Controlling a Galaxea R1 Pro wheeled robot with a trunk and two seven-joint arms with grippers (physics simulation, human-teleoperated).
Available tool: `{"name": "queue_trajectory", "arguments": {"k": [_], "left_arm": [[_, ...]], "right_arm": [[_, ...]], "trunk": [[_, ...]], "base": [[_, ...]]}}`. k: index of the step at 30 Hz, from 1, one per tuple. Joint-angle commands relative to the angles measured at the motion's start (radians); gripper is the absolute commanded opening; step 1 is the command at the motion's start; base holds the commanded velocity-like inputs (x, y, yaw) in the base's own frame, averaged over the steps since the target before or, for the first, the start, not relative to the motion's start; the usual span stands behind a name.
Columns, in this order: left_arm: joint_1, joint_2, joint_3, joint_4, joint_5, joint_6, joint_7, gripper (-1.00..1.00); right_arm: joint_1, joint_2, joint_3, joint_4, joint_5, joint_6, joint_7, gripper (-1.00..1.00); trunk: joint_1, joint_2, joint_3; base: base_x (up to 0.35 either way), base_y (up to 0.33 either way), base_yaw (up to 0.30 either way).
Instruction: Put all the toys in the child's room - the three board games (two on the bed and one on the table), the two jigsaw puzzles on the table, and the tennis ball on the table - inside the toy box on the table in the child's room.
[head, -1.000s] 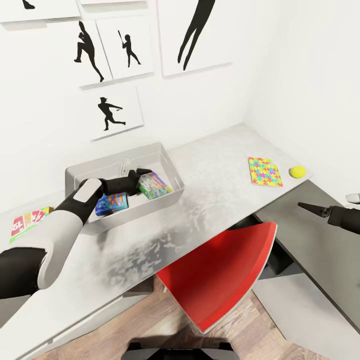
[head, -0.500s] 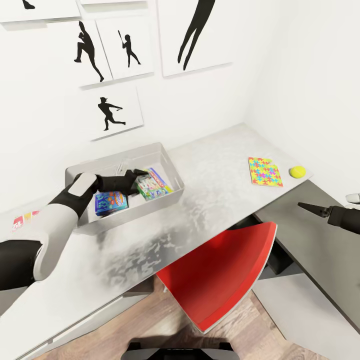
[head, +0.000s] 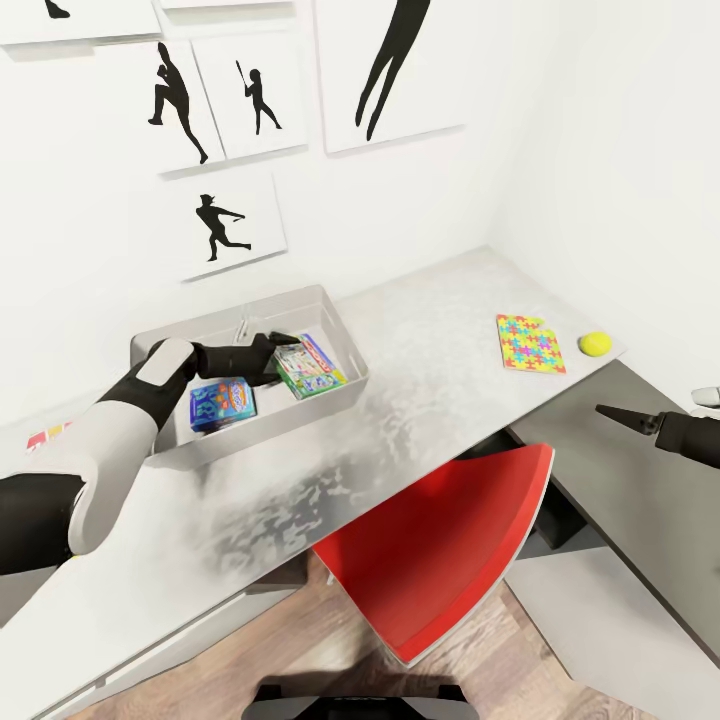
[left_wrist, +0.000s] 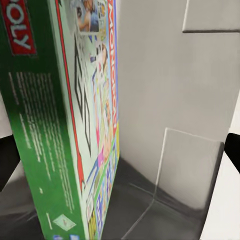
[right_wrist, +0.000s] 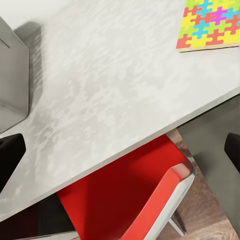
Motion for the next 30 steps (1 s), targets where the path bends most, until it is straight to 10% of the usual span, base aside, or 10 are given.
{"name": "queue_trajectory", "arguments": {"k": [1, 11, 30], "left_arm": [[0.0, 0.001, -0.005, 0.0, -0.002, 0.002, -0.006, 1.0], [0.006, 0.013, -0.002, 0.041, 0.027, 0.025, 0.131, 1.0], [-0.05, -0.004, -0.003, -0.073, 0.104, 0.054, 0.198, 1.0]], "right_arm": [[-0.001, 0.0, -0.001, 0.0, 0.005, 0.005, 0.007, 1.0], [-0.001, 0.0, -0.001, 0.0, 0.005, 0.005, 0.007, 1.0], [-0.001, 0.002, 0.0, 0.0, 0.007, 0.003, 0.007, 1.0]], "trunk": [[0.001, -0.002, -0.001], [0.001, -0.002, -0.001], [0.001, -0.002, -0.001]], "base": [[0.0, 0.0, 0.0], [0.0, 0.0, 0.0], [0.0, 0.0, 0.0]]}}
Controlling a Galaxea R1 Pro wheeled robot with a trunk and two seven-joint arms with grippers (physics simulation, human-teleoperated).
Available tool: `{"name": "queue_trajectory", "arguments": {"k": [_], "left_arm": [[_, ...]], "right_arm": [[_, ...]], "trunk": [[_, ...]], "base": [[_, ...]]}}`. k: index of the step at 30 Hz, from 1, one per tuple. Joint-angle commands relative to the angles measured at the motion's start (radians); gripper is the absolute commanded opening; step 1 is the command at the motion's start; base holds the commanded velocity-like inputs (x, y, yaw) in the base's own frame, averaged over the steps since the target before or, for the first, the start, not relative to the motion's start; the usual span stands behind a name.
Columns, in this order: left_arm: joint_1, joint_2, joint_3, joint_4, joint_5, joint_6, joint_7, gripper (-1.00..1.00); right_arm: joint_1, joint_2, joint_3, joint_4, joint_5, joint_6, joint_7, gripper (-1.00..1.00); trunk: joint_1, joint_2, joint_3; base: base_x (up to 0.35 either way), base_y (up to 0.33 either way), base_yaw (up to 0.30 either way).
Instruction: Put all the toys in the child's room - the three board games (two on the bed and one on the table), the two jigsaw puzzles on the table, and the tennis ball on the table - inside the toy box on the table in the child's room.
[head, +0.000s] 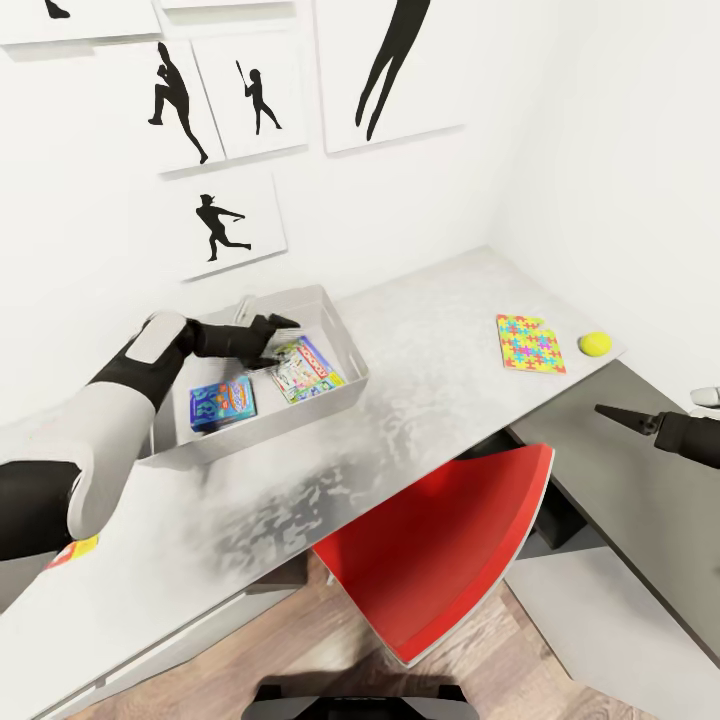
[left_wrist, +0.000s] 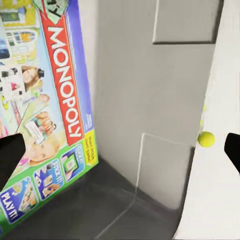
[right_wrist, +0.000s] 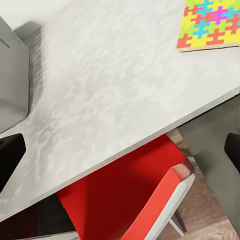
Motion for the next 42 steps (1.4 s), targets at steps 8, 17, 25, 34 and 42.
{"name": "queue_trajectory", "arguments": {"k": [8, 17, 25, 34, 42], "left_arm": [[0.055, 0.0, -0.008, -0.302, 0.079, 0.049, 0.053, 1.0], [0.163, -0.023, -0.012, -0.895, 0.464, 0.043, 0.652, 1.0], [0.198, -0.257, -0.271, -1.052, 0.603, -0.159, 0.98, 1.0], [0.206, -0.301, -0.614, -1.105, 0.608, -0.494, 0.825, 1.0], [0.207, -0.301, -0.687, -1.107, 0.604, -0.586, 0.81, 1.0]], "right_arm": [[-0.001, -0.014, -0.002, 0.0, 0.007, -0.035, 0.007, 1.0], [-0.001, -0.022, -0.007, 0.0, 0.007, -0.033, 0.007, 1.0], [-0.001, -0.023, -0.011, 0.0, 0.007, -0.034, 0.003, 1.0], [-0.001, -0.023, -0.032, 0.0, 0.008, -0.034, -0.001, 1.0], [-0.001, -0.023, -0.032, 0.0, 0.007, -0.034, -0.001, 1.0]], "trunk": [[0.001, -0.002, -0.001], [0.001, -0.002, -0.001], [0.001, -0.002, 0.001], [0.001, -0.002, 0.015], [0.001, -0.002, 0.028]], "base": [[0.0, 0.0, 0.0], [0.0, 0.0, 0.0], [0.0, 0.0, 0.0], [0.0, 0.0, 0.0], [0.0, 0.0, 0.0]]}}
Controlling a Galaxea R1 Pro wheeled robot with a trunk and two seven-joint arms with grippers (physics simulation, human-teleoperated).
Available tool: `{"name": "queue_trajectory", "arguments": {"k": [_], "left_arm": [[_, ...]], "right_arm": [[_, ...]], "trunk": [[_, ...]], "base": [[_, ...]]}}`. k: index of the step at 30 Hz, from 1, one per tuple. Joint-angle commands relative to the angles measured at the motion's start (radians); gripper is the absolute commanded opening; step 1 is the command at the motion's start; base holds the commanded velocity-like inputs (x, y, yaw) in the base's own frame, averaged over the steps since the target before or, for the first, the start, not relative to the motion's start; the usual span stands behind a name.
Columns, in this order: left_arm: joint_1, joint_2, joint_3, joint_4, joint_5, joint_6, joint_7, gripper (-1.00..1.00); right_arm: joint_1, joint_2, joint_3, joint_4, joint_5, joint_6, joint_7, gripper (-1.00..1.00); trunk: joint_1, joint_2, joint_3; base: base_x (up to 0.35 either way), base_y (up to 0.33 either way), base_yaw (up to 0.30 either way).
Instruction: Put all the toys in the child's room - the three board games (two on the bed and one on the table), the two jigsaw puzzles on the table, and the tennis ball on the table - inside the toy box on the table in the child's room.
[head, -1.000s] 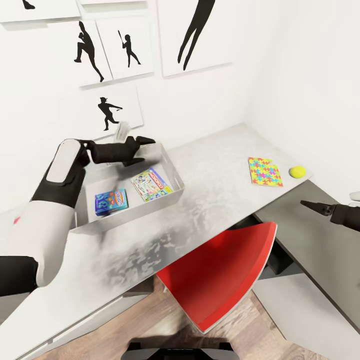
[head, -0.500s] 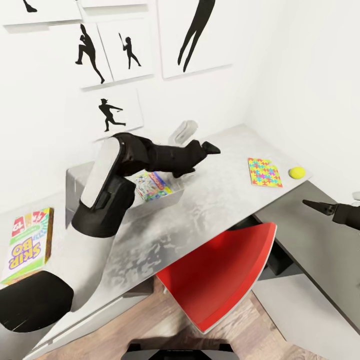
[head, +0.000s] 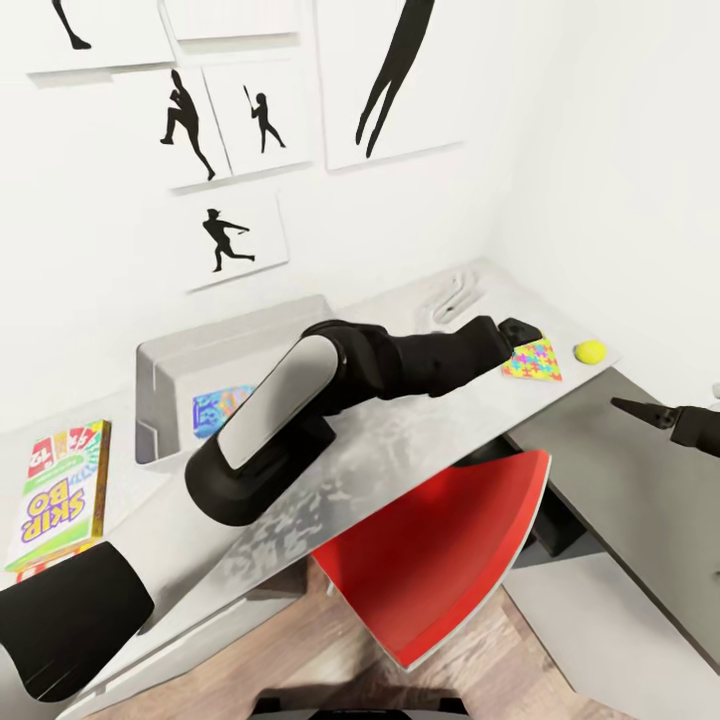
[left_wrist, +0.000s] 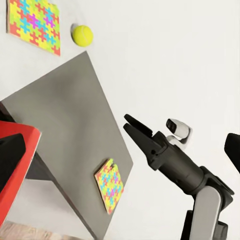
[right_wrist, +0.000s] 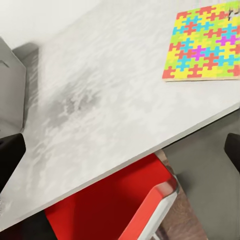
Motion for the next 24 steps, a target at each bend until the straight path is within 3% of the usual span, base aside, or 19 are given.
{"name": "queue_trajectory", "arguments": {"k": [1, 5, 8, 11, 16, 24], "left_arm": [[-0.001, 0.0, -0.005, 0.0, 0.004, 0.0, 0.004, 1.0], [0.004, 0.0, -0.024, -0.001, 0.01, -0.005, -0.035, 1.0], [0.012, 0.003, -0.036, -0.001, 0.013, -0.002, -0.126, 1.0], [0.017, 0.006, -0.04, -0.001, 0.013, -0.001, -0.171, 1.0], [0.022, 0.011, -0.042, -0.001, 0.014, 0.003, -0.202, 1.0], [0.024, 0.016, -0.04, -0.001, 0.014, 0.024, -0.215, 1.0]], "right_arm": [[-0.001, 0.0, 0.0, 0.0, 0.004, 0.005, 0.006, 1.0], [-0.001, 0.002, 0.005, 0.0, 0.004, 0.005, 0.005, 1.0], [-0.001, 0.003, 0.008, 0.0, 0.005, 0.005, 0.005, 1.0], [-0.001, 0.005, 0.009, 0.0, 0.005, 0.005, 0.005, 1.0], [-0.001, 0.008, 0.009, 0.0, 0.005, 0.005, 0.005, 1.0], [-0.001, 0.004, 0.01, 0.0, 0.005, 0.005, 0.005, 1.0]], "trunk": [[0.001, -0.002, 0.0], [0.001, -0.002, 0.007], [0.001, -0.002, 0.012], [0.001, -0.002, 0.017], [0.001, -0.002, 0.025], [0.001, -0.002, 0.038]], "base": [[0.0, 0.0, 0.0], [0.0, 0.0, 0.0], [0.0, 0.0, 0.0], [0.0, 0.0, 0.0], [-0.071, 0.001, 0.0], [-0.248, 0.089, 0.0]]}}
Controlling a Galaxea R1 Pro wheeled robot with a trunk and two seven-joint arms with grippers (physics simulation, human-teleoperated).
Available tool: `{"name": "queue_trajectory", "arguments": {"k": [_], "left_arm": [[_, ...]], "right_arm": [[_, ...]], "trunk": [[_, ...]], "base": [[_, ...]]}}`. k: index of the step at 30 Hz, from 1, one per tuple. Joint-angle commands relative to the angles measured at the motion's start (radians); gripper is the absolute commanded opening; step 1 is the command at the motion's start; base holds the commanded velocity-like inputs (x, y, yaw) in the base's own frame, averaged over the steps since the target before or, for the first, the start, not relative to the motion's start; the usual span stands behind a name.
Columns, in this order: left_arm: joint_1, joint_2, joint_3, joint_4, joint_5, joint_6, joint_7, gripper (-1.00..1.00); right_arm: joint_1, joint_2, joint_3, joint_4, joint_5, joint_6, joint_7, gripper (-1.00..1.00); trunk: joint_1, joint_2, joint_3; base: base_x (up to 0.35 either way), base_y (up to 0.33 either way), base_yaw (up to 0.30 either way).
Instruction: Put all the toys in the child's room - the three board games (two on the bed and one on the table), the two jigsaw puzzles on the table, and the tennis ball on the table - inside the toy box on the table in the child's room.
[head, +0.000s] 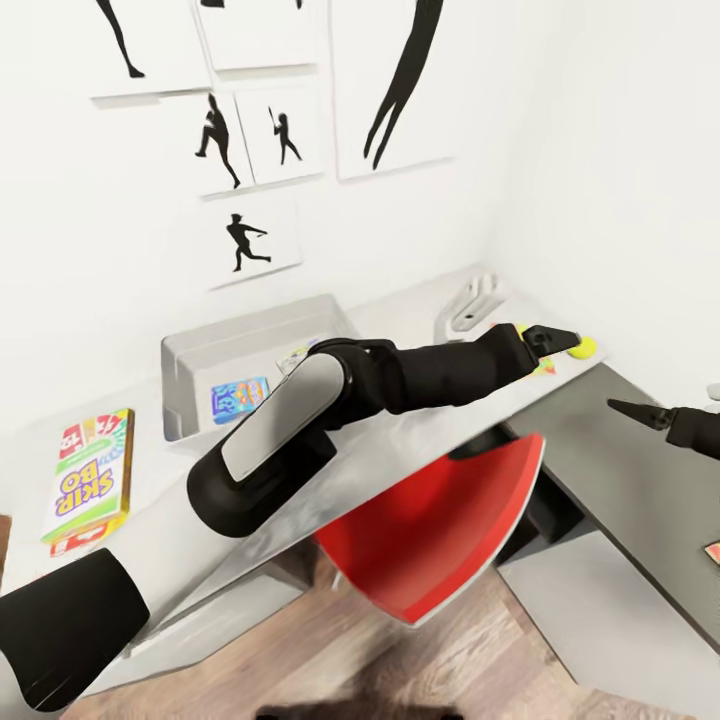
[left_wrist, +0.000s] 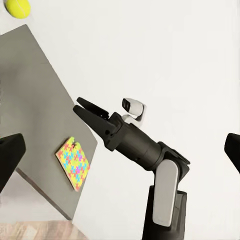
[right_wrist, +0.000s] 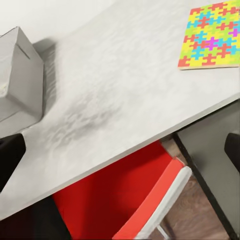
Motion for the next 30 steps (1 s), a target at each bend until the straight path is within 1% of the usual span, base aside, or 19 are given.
{"name": "queue_trajectory", "arguments": {"k": [1, 3, 7, 9, 10, 12, 15, 17, 20, 21, 23, 24, 26, 28, 30], "left_arm": [[-0.001, 0.001, 0.001, -0.001, 0.006, 0.002, 0.006, 1.0], [-0.001, 0.01, 0.004, -0.001, 0.007, 0.006, 0.005, 1.0], [0.0, 0.014, 0.005, -0.001, 0.007, 0.008, 0.005, 1.0], [0.002, 0.023, 0.006, -0.001, 0.006, 0.011, 0.005, 1.0], [0.007, 0.032, 0.008, -0.001, 0.006, 0.018, 0.004, 1.0], [0.016, 0.043, 0.011, -0.001, 0.006, 0.031, 0.004, 1.0], [0.031, 0.054, 0.019, -0.001, 0.007, 0.05, 0.001, 1.0], [0.045, 0.06, 0.041, -0.001, 0.008, 0.062, 0.0, 1.0], [0.066, 0.065, 0.062, -0.001, 0.008, 0.087, -0.002, 1.0], [0.086, 0.066, 0.087, -0.001, 0.009, 0.117, -0.003, 1.0], [0.109, 0.067, 0.121, -0.001, 0.009, 0.153, -0.004, 1.0], [0.131, 0.067, 0.154, -0.001, 0.009, 0.192, -0.005, 1.0], [0.151, 0.068, 0.183, -0.001, 0.009, 0.225, -0.005, 1.0], [0.167, 0.068, 0.206, -0.001, 0.009, 0.248, -0.006, 1.0], [0.178, 0.068, 0.223, -0.001, 0.009, 0.263, -0.006, 1.0]], "right_arm": [[-0.001, -0.001, -0.001, 0.0, 0.004, 0.005, 0.006, 1.0], [-0.001, -0.001, -0.002, 0.0, 0.004, 0.005, 0.006, 1.0], [-0.001, -0.002, -0.002, 0.0, 0.004, 0.005, 0.006, 1.0], [-0.001, -0.002, -0.002, 0.0, 0.004, 0.004, 0.006, 1.0], [-0.001, -0.002, -0.001, 0.0, 0.004, 0.004, 0.006, 1.0], [-0.001, -0.002, -0.001, -0.001, 0.004, 0.004, 0.007, 1.0], [-0.001, -0.003, -0.001, 0.0, 0.004, 0.003, 0.008, 1.0], [-0.001, -0.003, -0.002, 0.0, 0.004, -0.001, 0.004, 1.0], [-0.001, -0.001, -0.001, 0.0, 0.006, -0.003, -0.012, 1.0], [-0.001, 0.002, -0.001, 0.0, 0.009, -0.004, -0.032, 1.0], [-0.001, 0.004, 0.0, 0.0, 0.012, -0.005, -0.058, 1.0], [-0.001, 0.007, 0.001, 0.0, 0.015, -0.005, -0.086, 1.0], [-0.001, 0.01, 0.006, 0.0, 0.017, -0.006, -0.115, 1.0], [-0.001, 0.012, 0.026, 0.0, 0.018, -0.006, -0.146, 1.0], [-0.001, 0.014, 0.056, 0.0, 0.02, -0.006, -0.183, 1.0]], "trunk": [[0.0, -0.002, 0.0], [0.0, -0.002, 0.003], [0.0, -0.002, 0.01], [0.0, -0.002, 0.013], [0.0, -0.002, 0.015], [0.0, -0.002, 0.018], [0.0, -0.002, 0.023], [0.0, -0.002, 0.026], [0.0, -0.002, 0.031], [0.0, -0.002, 0.033], [0.0, -0.002, 0.036], [0.0, -0.002, 0.038], [0.0, -0.002, 0.041], [0.0, -0.002, 0.044], [0.0, -0.002, 0.047]], "base": [[-0.286, 0.165, 0.0], [-0.286, 0.194, 0.0], [-0.277, 0.201, 0.0], [-0.159, 0.121, 0.0], [-0.09, 0.069, 0.0], [-0.065, 0.049, 0.0], [-0.038, 0.029, 0.0], [-0.019, 0.015, 0.0], [-0.01, 0.007, 0.0], [-0.005, 0.004, 0.0], [-0.004, 0.003, 0.0], [-0.002, 0.002, 0.0], [-0.001, 0.001, 0.0], [-0.001, 0.0, 0.0], [0.0, 0.0, 0.0]]}}
